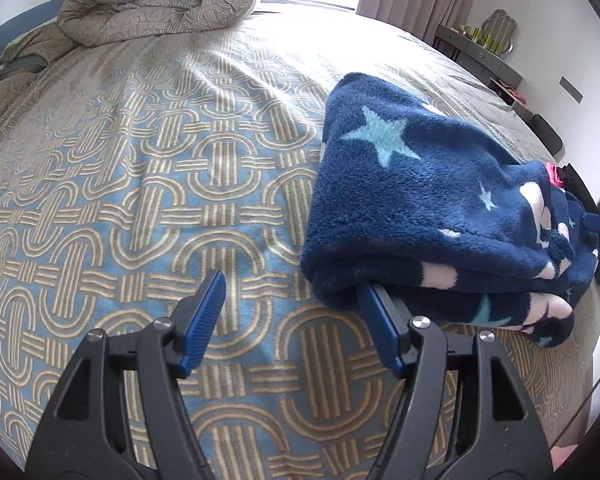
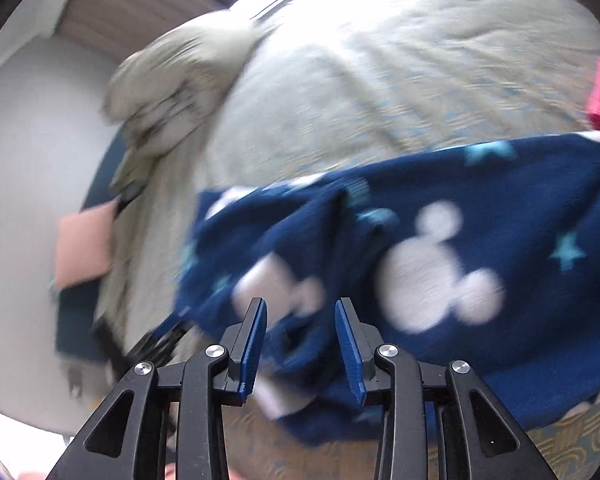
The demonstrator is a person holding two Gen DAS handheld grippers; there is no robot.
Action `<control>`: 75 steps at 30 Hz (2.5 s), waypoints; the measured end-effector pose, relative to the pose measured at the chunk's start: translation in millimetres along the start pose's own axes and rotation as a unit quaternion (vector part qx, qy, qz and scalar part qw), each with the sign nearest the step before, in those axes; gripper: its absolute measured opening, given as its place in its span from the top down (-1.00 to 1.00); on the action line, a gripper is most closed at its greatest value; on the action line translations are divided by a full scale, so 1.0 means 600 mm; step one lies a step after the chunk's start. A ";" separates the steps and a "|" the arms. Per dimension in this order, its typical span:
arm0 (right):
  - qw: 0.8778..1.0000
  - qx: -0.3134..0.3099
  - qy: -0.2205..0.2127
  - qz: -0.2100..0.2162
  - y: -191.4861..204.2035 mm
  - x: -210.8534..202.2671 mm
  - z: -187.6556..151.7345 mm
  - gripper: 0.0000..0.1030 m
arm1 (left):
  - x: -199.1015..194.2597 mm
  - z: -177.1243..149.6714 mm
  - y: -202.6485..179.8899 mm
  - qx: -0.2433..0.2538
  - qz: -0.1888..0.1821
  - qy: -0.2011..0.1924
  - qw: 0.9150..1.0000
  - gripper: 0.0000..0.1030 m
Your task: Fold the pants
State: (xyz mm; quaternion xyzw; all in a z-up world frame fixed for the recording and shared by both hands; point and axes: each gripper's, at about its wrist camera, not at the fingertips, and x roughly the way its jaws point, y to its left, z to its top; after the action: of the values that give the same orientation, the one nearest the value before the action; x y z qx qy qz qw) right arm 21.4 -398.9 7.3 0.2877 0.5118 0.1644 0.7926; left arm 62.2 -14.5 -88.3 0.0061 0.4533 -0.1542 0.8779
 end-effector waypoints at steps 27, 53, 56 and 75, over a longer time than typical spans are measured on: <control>0.994 0.062 0.051 -0.071 -0.044 0.015 -0.061 0.42 | -0.049 0.039 -0.018 0.013 0.010 -0.042 0.999 -0.34; 0.992 0.099 -0.028 -0.070 -0.076 0.074 0.028 0.61 | 0.070 0.102 -0.153 0.115 0.039 0.001 0.993 -0.46; 0.991 0.101 -0.035 -0.086 -0.077 0.048 0.019 0.53 | 0.064 0.102 -0.154 0.112 0.043 0.001 0.993 -0.46; 0.948 0.242 -0.168 -0.121 -0.244 -0.158 -0.159 0.09 | 0.041 0.078 -0.336 0.184 -0.063 0.022 0.981 -0.46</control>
State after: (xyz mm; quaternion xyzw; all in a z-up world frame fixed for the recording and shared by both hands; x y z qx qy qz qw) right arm -110.1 -538.3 -45.4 0.4305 0.4262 -0.1128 0.7876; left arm 57.0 -220.3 -54.0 0.1425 0.4356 -0.2900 0.8401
